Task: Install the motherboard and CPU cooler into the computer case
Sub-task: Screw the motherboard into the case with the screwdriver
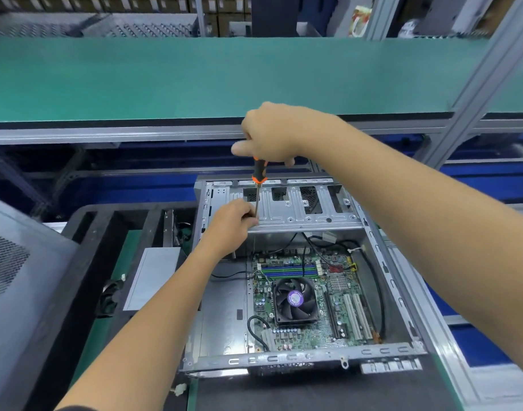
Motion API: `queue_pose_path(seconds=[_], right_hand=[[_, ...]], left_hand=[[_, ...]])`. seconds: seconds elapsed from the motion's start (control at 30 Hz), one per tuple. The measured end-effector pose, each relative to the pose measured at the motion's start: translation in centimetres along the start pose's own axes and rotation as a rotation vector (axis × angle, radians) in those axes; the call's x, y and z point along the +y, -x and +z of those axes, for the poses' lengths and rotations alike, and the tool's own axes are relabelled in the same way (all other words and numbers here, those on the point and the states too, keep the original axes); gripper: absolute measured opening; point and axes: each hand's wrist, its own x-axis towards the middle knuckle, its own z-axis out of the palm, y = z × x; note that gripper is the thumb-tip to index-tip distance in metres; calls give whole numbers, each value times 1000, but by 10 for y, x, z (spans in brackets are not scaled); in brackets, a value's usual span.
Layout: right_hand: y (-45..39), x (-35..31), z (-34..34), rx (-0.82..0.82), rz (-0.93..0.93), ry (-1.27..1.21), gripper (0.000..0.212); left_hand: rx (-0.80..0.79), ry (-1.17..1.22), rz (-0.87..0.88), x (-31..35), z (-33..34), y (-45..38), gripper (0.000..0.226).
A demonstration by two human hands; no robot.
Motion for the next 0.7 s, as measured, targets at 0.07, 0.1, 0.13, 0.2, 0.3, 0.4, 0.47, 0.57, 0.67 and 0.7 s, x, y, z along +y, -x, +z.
queue_pose_path(seconds=[0.07,0.1,0.13,0.2,0.3,0.4,0.47,0.57,0.67,0.7], right_hand=[[-2,-2,-6,-87,-15,7,27],[-2,-1,-9,-129,-28,-46,18],[-1,0,-12,-161,-46,-106,14],[-2,1,-10,-126,-62,-150,11],[-4,-4,2,45,-19,-94,31],[-6,-6,3,29,3,-133,31],[-5,-2,0,-60,-20,-209,17],[-2,4,0,-24,-32,-220,12],[1,5,2,23,0,-153,23],[1,5,3,23,10,-143,26]], left_hand=[[-3,-3,-17,-1,0,0,10],[-3,-4,-21,-1,0,0,9],[-2,-1,-24,-1,0,0,9],[-3,5,-22,-1,1,0,9],[-2,4,-16,-2,1,0,10],[1,14,-22,-3,1,0,11],[5,23,-21,-1,1,0,13],[65,-15,35,4,0,7,10],[198,-137,153,11,1,21,12],[194,-162,158,13,1,26,14]])
